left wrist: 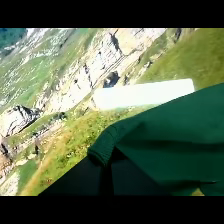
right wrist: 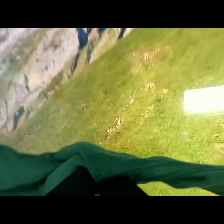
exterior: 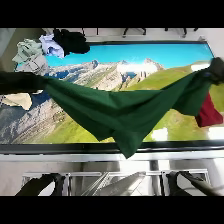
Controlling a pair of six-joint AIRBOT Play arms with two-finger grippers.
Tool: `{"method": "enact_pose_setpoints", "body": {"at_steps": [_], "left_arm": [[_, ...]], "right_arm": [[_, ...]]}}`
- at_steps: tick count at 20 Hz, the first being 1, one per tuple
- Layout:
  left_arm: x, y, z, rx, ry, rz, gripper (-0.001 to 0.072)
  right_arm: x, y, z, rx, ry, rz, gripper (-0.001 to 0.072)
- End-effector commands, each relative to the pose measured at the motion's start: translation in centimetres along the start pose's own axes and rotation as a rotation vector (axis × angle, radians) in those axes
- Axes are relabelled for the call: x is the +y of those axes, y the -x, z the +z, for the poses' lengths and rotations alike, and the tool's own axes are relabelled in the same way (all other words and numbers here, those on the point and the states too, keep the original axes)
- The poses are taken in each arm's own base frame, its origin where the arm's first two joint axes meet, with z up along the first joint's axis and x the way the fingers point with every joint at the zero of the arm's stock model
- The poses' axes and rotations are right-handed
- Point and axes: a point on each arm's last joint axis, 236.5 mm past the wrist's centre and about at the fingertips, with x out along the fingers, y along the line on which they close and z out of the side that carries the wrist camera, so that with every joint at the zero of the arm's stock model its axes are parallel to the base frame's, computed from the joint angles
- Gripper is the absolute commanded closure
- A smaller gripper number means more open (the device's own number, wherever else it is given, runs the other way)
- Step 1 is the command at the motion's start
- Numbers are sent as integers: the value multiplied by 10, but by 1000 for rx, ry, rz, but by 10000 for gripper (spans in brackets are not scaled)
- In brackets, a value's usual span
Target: Fold the shirts.
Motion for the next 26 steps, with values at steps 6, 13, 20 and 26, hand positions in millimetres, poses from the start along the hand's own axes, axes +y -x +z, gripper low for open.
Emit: {"method": "enact_pose_setpoints", "body": {"at_steps": [6, 13, 20, 26], "left_arm": [[34, -131, -38, 226, -40, 76, 695], [45, -114, -28, 178, -16, 87, 695], [38, -109, -27, 174, -41, 77, 695], [38, -108, -30, 188, -41, 79, 695]], "right_arm": [[-47, -189, -8, 190, -162, 76, 631], [-76, -117, -48, 382, -156, 39, 12], [-80, -143, -207, 387, -340, 50, 13], [-90, -195, -240, 363, -484, 120, 79]]}}
